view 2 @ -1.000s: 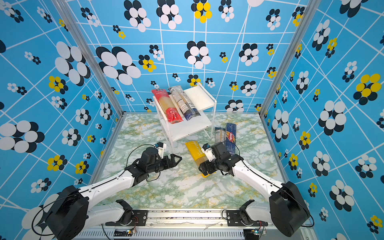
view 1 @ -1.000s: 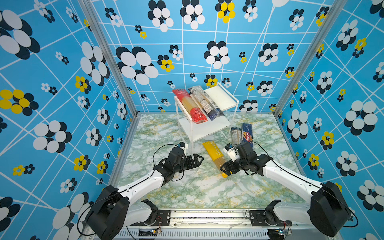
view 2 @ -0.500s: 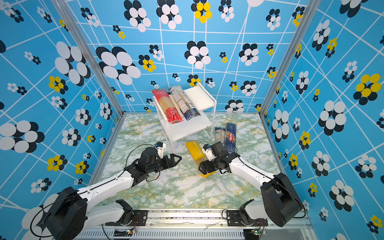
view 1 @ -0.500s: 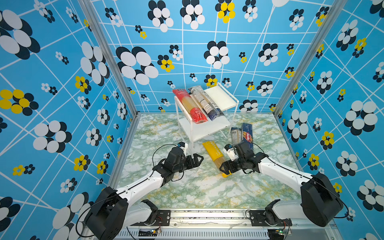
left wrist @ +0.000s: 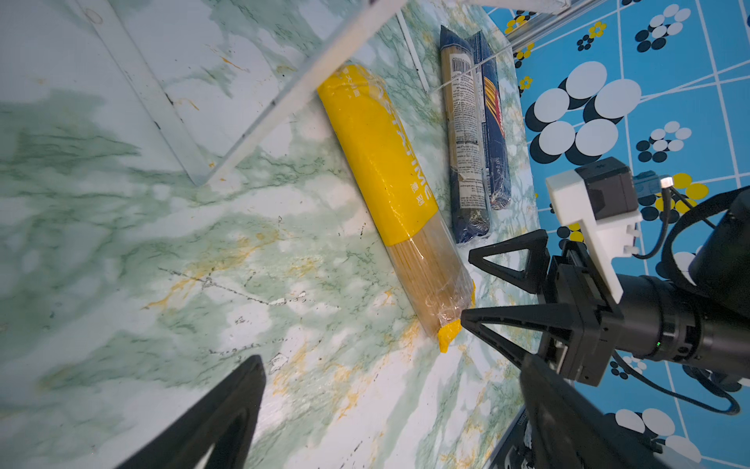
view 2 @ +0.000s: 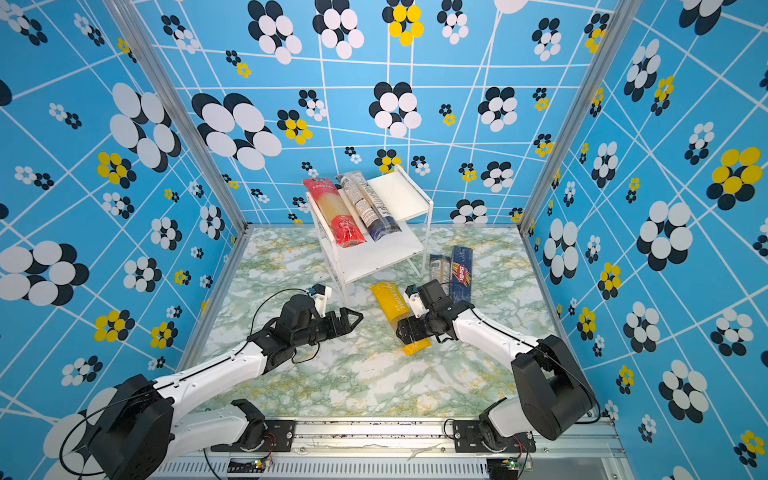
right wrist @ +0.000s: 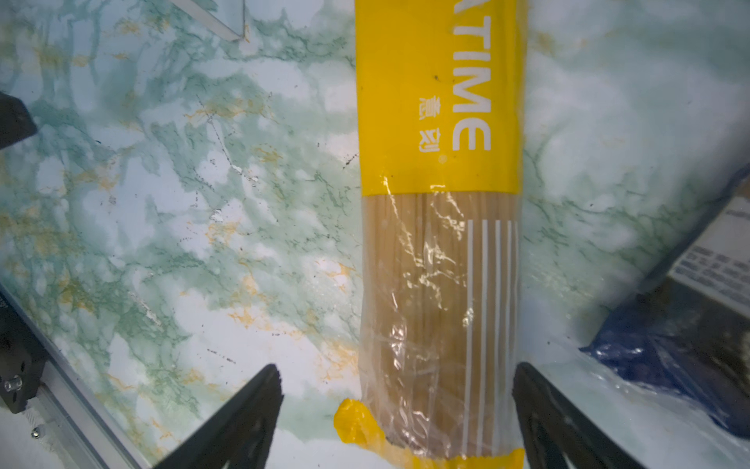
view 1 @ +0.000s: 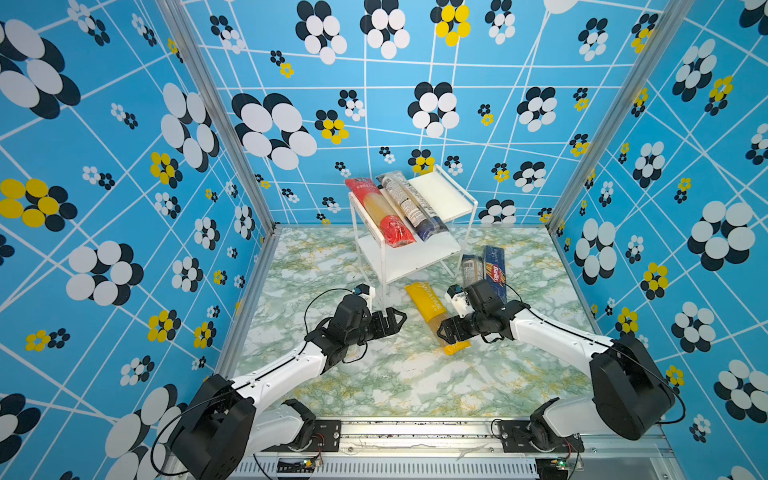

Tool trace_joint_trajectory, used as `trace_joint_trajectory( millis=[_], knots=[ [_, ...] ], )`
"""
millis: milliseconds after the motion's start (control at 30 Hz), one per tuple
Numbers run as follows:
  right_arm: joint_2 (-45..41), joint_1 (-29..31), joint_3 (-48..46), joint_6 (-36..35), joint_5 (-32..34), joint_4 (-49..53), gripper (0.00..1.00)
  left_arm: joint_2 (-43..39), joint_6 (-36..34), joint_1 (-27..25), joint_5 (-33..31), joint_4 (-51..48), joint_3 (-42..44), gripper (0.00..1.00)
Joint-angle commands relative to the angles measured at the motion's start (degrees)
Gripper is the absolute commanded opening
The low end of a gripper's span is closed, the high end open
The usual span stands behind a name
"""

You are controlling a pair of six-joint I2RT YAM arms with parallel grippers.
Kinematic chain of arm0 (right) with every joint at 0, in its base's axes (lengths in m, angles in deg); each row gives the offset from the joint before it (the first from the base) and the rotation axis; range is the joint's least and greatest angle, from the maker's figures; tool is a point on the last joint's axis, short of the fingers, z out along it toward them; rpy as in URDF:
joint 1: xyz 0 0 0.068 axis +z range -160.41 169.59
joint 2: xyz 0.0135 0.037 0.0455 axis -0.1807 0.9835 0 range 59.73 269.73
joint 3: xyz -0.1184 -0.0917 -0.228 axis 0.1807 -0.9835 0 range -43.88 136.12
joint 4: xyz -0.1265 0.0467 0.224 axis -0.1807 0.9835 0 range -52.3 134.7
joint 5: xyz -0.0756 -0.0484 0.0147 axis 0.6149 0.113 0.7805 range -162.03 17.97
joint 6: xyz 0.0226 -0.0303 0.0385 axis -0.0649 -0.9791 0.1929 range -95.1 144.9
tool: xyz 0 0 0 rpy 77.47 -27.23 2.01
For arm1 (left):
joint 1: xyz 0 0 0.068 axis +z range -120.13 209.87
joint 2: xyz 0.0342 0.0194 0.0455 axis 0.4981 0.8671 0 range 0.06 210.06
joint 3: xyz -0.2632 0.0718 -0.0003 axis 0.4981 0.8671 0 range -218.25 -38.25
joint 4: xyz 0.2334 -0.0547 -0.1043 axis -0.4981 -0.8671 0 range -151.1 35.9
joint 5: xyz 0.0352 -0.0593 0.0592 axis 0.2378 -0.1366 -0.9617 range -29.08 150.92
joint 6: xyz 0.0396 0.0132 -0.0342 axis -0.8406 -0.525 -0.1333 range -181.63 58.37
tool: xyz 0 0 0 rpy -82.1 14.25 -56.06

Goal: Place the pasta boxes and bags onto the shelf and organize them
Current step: 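Lower the open right gripper around the PASTATIME pack's middle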

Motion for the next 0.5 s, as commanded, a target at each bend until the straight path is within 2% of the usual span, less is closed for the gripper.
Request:
trace_joint_trajectory(
  millis=[0,467],
  knots=[
    [1.69,-0.61,1.86,1.85,2.31,-1.0,0.91,-1.5,-1.16,0.83,0.67,-0.02,1.05,0.99],
    [5.18,-0.75,2.14,3.48,1.99,-3.33,0.92,-4.04,-0.86,2.7,1.13,-0.38,3.24,0.99]
  ],
)
